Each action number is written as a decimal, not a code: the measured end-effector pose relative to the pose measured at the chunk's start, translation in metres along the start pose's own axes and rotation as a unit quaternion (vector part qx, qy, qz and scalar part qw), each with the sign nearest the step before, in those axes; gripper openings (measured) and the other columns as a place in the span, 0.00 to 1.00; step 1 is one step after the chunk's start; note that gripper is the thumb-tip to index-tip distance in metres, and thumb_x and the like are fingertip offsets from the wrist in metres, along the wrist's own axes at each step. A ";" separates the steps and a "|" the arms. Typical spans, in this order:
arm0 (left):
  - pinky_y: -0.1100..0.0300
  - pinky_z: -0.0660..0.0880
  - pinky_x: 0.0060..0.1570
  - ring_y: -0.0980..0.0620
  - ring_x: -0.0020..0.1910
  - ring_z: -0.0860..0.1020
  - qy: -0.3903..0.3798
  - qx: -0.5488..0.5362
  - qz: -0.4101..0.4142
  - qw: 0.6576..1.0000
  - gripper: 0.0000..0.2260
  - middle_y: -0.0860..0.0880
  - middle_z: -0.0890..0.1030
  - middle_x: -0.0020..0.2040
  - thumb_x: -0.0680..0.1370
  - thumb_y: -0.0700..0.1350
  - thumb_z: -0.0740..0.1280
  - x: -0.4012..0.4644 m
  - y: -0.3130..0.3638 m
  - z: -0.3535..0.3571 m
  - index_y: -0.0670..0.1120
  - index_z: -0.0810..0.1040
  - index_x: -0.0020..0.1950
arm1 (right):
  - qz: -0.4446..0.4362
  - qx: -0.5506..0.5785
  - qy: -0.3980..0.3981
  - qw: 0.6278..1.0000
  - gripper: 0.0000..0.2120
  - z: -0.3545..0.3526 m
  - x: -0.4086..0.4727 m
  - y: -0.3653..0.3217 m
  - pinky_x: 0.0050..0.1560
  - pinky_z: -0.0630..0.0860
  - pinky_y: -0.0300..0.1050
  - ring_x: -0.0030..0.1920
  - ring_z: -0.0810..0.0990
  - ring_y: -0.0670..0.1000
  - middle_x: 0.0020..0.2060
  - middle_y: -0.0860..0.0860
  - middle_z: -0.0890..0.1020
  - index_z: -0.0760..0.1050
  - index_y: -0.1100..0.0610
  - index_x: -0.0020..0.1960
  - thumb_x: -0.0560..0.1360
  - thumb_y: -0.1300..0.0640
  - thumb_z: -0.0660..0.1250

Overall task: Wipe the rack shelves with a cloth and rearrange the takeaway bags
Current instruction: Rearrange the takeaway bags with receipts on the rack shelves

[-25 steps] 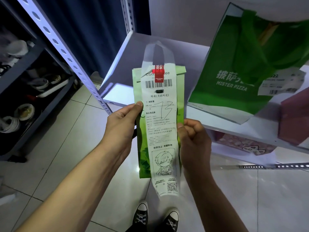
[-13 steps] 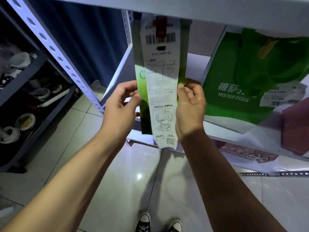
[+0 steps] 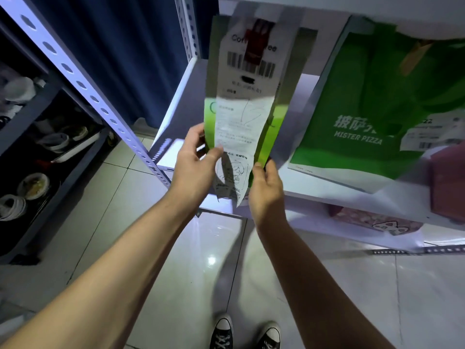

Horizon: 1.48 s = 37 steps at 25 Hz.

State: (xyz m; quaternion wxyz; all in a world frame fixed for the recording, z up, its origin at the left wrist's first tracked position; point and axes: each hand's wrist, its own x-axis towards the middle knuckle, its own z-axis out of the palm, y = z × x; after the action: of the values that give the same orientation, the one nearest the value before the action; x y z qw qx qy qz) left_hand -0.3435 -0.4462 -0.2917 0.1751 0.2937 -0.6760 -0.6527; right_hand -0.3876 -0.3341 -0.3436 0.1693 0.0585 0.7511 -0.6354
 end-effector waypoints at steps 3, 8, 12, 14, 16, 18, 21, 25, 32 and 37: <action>0.48 0.78 0.61 0.53 0.57 0.81 -0.004 0.014 -0.021 1.000 0.17 0.58 0.84 0.47 0.74 0.38 0.64 0.004 -0.013 -0.002 0.53 0.76 0.59 | -0.006 -0.003 -0.036 0.999 0.15 0.010 0.006 -0.006 0.68 0.71 0.58 0.64 0.77 0.60 0.63 0.59 0.79 0.73 0.58 0.67 0.85 0.56 0.55; 0.40 0.75 0.65 0.50 0.53 0.81 0.002 0.009 -0.013 1.000 0.15 0.52 0.83 0.48 0.70 0.38 0.65 0.048 -0.014 -0.002 0.47 0.75 0.56 | -0.007 -0.051 -0.047 0.998 0.11 0.023 0.042 -0.026 0.52 0.72 0.48 0.52 0.77 0.58 0.52 0.57 0.80 0.73 0.58 0.53 0.84 0.56 0.54; 0.49 0.80 0.58 0.51 0.54 0.83 0.000 0.007 -0.003 1.000 0.17 0.55 0.86 0.47 0.68 0.38 0.64 0.065 -0.021 0.000 0.52 0.76 0.55 | -0.018 -0.053 -0.035 0.998 0.13 0.021 0.059 -0.020 0.52 0.71 0.45 0.52 0.75 0.54 0.54 0.56 0.80 0.77 0.59 0.59 0.83 0.57 0.56; 0.56 0.79 0.53 0.55 0.52 0.83 -0.006 0.011 -0.001 1.000 0.18 0.57 0.86 0.47 0.69 0.38 0.65 0.064 -0.023 -0.004 0.52 0.76 0.56 | -0.031 -0.050 -0.030 0.998 0.14 0.016 0.060 -0.015 0.51 0.70 0.44 0.50 0.75 0.54 0.53 0.53 0.81 0.78 0.56 0.64 0.83 0.57 0.58; 0.55 0.79 0.56 0.53 0.58 0.81 -0.004 0.021 0.003 1.000 0.22 0.54 0.85 0.55 0.70 0.35 0.64 0.062 -0.027 -0.008 0.49 0.75 0.63 | -0.049 0.001 -0.029 0.998 0.14 0.009 0.057 -0.010 0.47 0.72 0.44 0.43 0.75 0.51 0.47 0.52 0.81 0.76 0.53 0.66 0.83 0.59 0.59; 0.55 0.78 0.60 0.53 0.64 0.78 0.008 0.042 0.015 0.999 0.25 0.51 0.80 0.64 0.73 0.35 0.62 0.055 -0.032 -0.013 0.46 0.71 0.70 | -0.061 0.031 -0.026 0.997 0.16 0.002 0.050 -0.001 0.48 0.75 0.45 0.42 0.77 0.48 0.44 0.54 0.82 0.73 0.57 0.68 0.81 0.65 0.61; 0.63 0.78 0.50 0.62 0.57 0.78 0.066 0.058 0.017 0.996 0.22 0.50 0.78 0.63 0.76 0.35 0.61 0.031 -0.050 -0.022 0.46 0.73 0.70 | -0.085 0.030 0.005 0.996 0.16 -0.014 0.031 0.024 0.59 0.76 0.52 0.49 0.79 0.54 0.49 0.60 0.81 0.74 0.64 0.65 0.78 0.67 0.63; 0.55 0.79 0.58 0.56 0.50 0.81 0.109 0.027 -0.029 0.993 0.15 0.52 0.83 0.51 0.76 0.33 0.60 -0.009 -0.101 -0.023 0.48 0.81 0.53 | -0.065 0.009 0.013 0.998 0.14 -0.034 0.009 0.067 0.64 0.78 0.58 0.55 0.83 0.50 0.53 0.55 0.85 0.79 0.62 0.58 0.76 0.72 0.62; 0.49 0.79 0.57 0.49 0.49 0.78 0.072 0.002 -0.114 0.991 0.15 0.46 0.82 0.50 0.79 0.30 0.59 -0.036 -0.201 -0.001 0.46 0.81 0.51 | -0.034 -0.033 0.051 0.998 0.10 -0.036 0.019 0.146 0.59 0.81 0.53 0.48 0.84 0.45 0.45 0.48 0.86 0.83 0.57 0.52 0.77 0.66 0.65; 0.50 0.77 0.60 0.53 0.51 0.80 0.041 0.055 -0.139 0.988 0.15 0.48 0.83 0.52 0.81 0.31 0.58 -0.014 -0.278 0.010 0.45 0.80 0.56 | -0.034 -0.046 0.084 0.995 0.09 -0.035 0.054 0.221 0.59 0.80 0.52 0.50 0.83 0.50 0.49 0.54 0.85 0.80 0.61 0.56 0.78 0.66 0.65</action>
State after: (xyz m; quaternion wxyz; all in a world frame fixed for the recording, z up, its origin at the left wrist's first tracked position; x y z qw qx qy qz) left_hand -0.2921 -0.4227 -0.5640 0.0940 0.4206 -0.6558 -0.6199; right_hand -0.3772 -0.2662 -0.5628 0.0860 0.0780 0.7929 -0.5981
